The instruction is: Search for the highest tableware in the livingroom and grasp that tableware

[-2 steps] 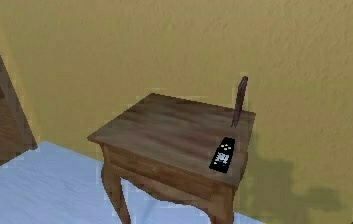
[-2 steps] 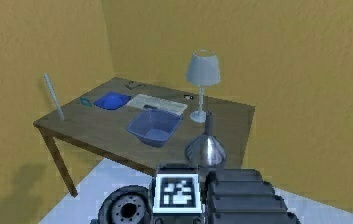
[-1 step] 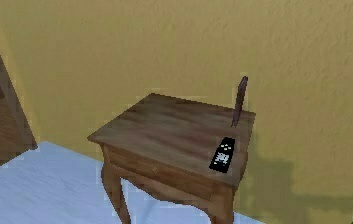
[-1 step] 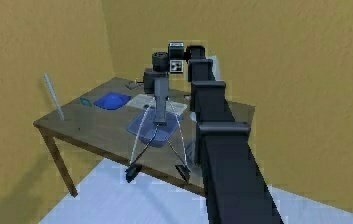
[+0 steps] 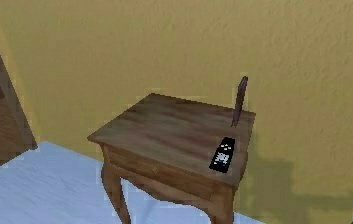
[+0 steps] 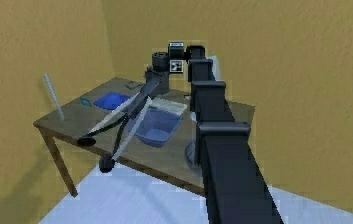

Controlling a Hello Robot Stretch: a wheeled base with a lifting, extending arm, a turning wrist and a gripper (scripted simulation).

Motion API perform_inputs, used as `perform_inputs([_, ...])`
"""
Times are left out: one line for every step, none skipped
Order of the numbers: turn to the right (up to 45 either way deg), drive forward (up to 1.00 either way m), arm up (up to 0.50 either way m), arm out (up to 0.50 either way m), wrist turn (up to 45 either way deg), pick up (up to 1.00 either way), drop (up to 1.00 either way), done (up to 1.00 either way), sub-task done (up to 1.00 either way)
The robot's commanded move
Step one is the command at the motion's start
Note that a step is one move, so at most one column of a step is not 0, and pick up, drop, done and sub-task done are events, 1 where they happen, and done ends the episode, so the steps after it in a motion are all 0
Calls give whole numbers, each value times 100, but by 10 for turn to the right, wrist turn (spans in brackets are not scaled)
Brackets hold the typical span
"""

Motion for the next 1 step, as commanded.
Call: perform_inputs([0,0,0,0,450,0,0,0,0])
